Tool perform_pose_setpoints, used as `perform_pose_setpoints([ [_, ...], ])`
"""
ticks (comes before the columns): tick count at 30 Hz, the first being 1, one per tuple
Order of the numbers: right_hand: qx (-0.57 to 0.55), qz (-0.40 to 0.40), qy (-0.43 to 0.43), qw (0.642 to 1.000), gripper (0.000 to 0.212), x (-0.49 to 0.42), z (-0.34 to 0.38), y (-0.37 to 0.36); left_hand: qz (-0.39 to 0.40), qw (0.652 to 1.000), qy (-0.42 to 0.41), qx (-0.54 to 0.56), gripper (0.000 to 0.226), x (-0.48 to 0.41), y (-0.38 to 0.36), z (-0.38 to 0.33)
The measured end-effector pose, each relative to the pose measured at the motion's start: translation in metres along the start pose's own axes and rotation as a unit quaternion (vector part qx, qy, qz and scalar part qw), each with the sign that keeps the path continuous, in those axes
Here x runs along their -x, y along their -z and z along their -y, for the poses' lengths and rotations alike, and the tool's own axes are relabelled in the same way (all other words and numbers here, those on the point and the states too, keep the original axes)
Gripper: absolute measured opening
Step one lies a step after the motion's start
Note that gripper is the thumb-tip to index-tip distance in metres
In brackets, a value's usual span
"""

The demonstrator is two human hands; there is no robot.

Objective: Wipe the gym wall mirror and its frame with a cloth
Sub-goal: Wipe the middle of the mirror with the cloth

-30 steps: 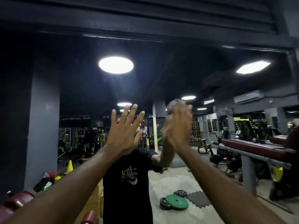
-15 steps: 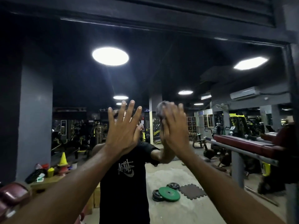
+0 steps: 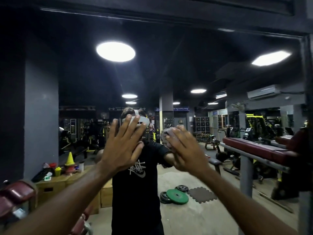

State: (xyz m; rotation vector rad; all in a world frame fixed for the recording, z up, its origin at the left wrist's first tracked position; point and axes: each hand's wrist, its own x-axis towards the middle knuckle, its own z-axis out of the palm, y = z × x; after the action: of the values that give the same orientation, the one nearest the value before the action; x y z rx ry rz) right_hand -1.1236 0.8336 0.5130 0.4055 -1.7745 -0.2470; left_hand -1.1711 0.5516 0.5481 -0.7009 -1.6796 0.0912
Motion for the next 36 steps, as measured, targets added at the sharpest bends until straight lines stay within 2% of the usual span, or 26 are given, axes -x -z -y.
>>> perform_pose_setpoints([
  [1,0.014,0.016,-0.008,1.000,0.083,-0.004,-0.023,0.006,0.004,1.000,-0.005,-0.001,0.070,-0.002,-0.002,-0.005],
  [2,0.011,0.007,-0.069,0.998,0.066,-0.007,-0.044,0.014,0.005,1.000,-0.004,-0.002,0.070,-0.003,-0.004,-0.009],
  [3,-0.008,-0.042,-0.178,0.983,0.054,-0.010,-0.059,0.021,0.006,1.000,0.003,-0.003,0.071,-0.004,-0.005,-0.012],
  [4,-0.041,-0.101,-0.308,0.945,0.051,-0.012,-0.065,0.021,0.005,1.000,0.012,-0.002,0.071,-0.003,-0.005,-0.012],
  [5,-0.056,-0.148,-0.401,0.902,0.053,-0.013,-0.059,0.020,0.005,1.000,0.022,0.001,0.070,-0.005,-0.005,-0.014],
  [6,-0.027,-0.158,-0.428,0.890,0.056,-0.013,-0.045,0.013,0.008,0.999,0.031,0.004,0.069,-0.008,-0.004,-0.016],
  [7,-0.006,-0.137,-0.394,0.909,0.059,-0.011,-0.028,0.008,0.011,0.999,0.040,0.007,0.068,-0.014,-0.002,-0.020],
  [9,-0.045,-0.071,-0.252,0.964,0.064,-0.002,-0.002,0.001,0.009,0.999,0.051,0.014,0.069,-0.033,0.000,-0.030],
  [11,-0.038,-0.048,-0.115,0.992,0.068,0.003,-0.014,0.007,-0.004,0.998,0.050,0.023,0.071,-0.057,0.002,-0.040],
  [12,-0.025,-0.039,-0.080,0.996,0.071,-0.002,-0.032,0.015,-0.009,0.999,0.041,0.021,0.073,-0.069,0.002,-0.044],
  [13,-0.020,-0.031,-0.081,0.996,0.073,-0.012,-0.053,0.024,-0.013,0.999,0.029,0.016,0.074,-0.082,0.001,-0.047],
  [15,-0.039,-0.055,-0.184,0.981,0.065,-0.047,-0.091,0.036,-0.006,1.000,0.017,0.010,0.076,-0.099,-0.001,-0.049],
  [17,-0.075,-0.132,-0.317,0.936,0.055,-0.096,-0.116,0.052,-0.003,1.000,0.027,0.005,0.075,-0.107,-0.007,-0.049],
  [19,-0.092,-0.189,-0.374,0.903,0.052,-0.131,-0.113,0.055,-0.003,1.000,0.027,-0.005,0.074,-0.107,-0.011,-0.048],
  [21,-0.068,-0.191,-0.324,0.924,0.050,-0.133,-0.087,0.044,-0.012,1.000,0.021,-0.015,0.073,-0.107,-0.013,-0.047],
  [24,-0.049,-0.094,-0.135,0.985,0.058,-0.074,-0.056,0.027,-0.026,0.999,0.023,-0.007,0.072,-0.105,-0.011,-0.050],
  [26,-0.011,-0.065,-0.015,0.998,0.060,-0.042,-0.083,0.033,-0.027,1.000,0.015,0.004,0.073,-0.097,-0.011,-0.059],
  [27,-0.011,-0.057,-0.008,0.998,0.058,-0.034,-0.104,0.037,-0.020,1.000,-0.002,0.003,0.074,-0.091,-0.012,-0.065],
  [28,-0.028,-0.058,-0.051,0.997,0.053,-0.028,-0.122,0.043,-0.011,1.000,-0.017,-0.001,0.074,-0.082,-0.014,-0.072],
  [29,-0.047,-0.088,-0.131,0.986,0.050,-0.027,-0.138,0.047,-0.008,1.000,-0.025,-0.005,0.074,-0.074,-0.017,-0.078],
  [31,-0.059,-0.159,-0.313,0.935,0.050,-0.027,-0.144,0.049,-0.007,1.000,-0.014,-0.006,0.073,-0.065,-0.020,-0.087],
  [32,-0.051,-0.183,-0.364,0.912,0.052,-0.026,-0.131,0.043,-0.007,1.000,-0.008,-0.007,0.072,-0.063,-0.020,-0.088],
  [33,-0.037,-0.190,-0.376,0.906,0.055,-0.023,-0.112,0.035,-0.007,1.000,-0.006,-0.007,0.071,-0.063,-0.020,-0.090],
  [34,-0.031,-0.174,-0.356,0.918,0.058,-0.017,-0.089,0.025,-0.006,1.000,-0.004,-0.007,0.070,-0.064,-0.020,-0.090],
  [36,-0.043,-0.113,-0.258,0.958,0.072,0.007,-0.052,0.013,-0.005,1.000,-0.002,-0.003,0.070,-0.064,-0.018,-0.091],
])
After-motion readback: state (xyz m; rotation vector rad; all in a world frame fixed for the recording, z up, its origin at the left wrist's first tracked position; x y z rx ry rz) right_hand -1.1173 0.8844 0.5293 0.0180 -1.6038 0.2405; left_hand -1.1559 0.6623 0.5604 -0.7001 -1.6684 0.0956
